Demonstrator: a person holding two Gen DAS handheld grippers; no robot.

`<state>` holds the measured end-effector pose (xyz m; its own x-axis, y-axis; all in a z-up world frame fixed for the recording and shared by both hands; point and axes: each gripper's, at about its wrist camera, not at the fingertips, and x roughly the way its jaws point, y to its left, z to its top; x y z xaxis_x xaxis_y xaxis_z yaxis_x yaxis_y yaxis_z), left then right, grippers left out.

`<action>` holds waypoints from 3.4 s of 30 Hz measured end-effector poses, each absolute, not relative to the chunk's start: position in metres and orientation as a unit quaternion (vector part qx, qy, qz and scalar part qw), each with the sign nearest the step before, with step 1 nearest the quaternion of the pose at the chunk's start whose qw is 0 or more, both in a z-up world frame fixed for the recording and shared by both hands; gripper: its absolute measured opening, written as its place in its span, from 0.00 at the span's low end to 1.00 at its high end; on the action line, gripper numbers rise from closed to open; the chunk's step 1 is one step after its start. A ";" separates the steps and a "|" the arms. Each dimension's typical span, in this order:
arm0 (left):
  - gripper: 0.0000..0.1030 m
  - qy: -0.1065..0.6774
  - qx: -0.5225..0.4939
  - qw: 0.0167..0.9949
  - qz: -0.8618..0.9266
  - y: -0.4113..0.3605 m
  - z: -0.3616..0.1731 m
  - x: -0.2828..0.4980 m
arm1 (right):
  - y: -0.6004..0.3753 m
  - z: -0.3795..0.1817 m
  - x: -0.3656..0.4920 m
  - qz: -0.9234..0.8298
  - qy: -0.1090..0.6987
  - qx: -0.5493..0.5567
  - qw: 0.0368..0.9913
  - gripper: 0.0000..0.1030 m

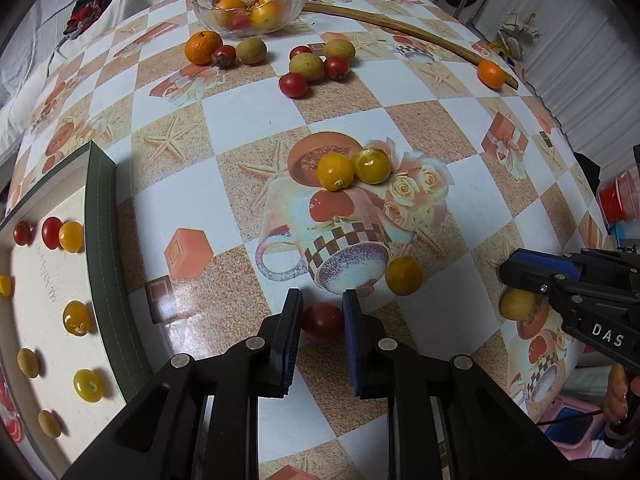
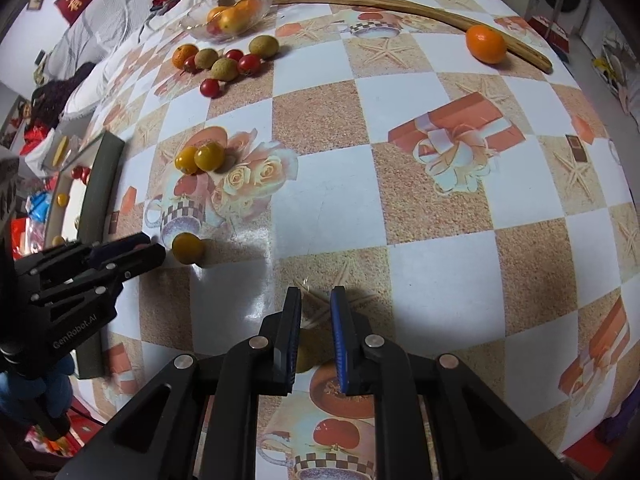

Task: Organize fruits
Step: 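Grasp a red cherry tomato with the left tool while the right grasps a longan, then carry the red tomato and longan into the white tray and open both tools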

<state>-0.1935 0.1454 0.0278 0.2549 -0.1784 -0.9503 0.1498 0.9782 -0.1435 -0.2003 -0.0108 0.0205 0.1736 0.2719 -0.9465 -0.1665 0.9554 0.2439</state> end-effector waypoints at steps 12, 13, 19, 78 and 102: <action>0.22 0.600 -0.003 0.792 -0.109 0.148 0.030 -0.196 | 0.016 0.025 -0.226 0.178 0.626 -0.003 0.759 0.58; 0.22 0.600 -0.002 0.792 -0.109 0.148 0.030 -0.196 | 0.018 0.022 -0.225 0.175 0.628 -0.002 0.758 0.54; 0.22 0.599 -0.004 0.793 -0.110 0.147 0.029 -0.196 | 0.015 0.019 -0.219 0.145 0.631 -0.007 0.762 0.29; 0.22 0.596 -0.171 0.773 0.133 0.365 0.030 -0.322 | 0.331 0.042 -0.204 0.401 0.585 -0.169 0.685 0.29; 0.84 0.598 -0.100 0.784 0.136 0.354 0.036 -0.322 | 0.331 0.050 -0.196 0.404 0.573 -0.151 0.696 0.77</action>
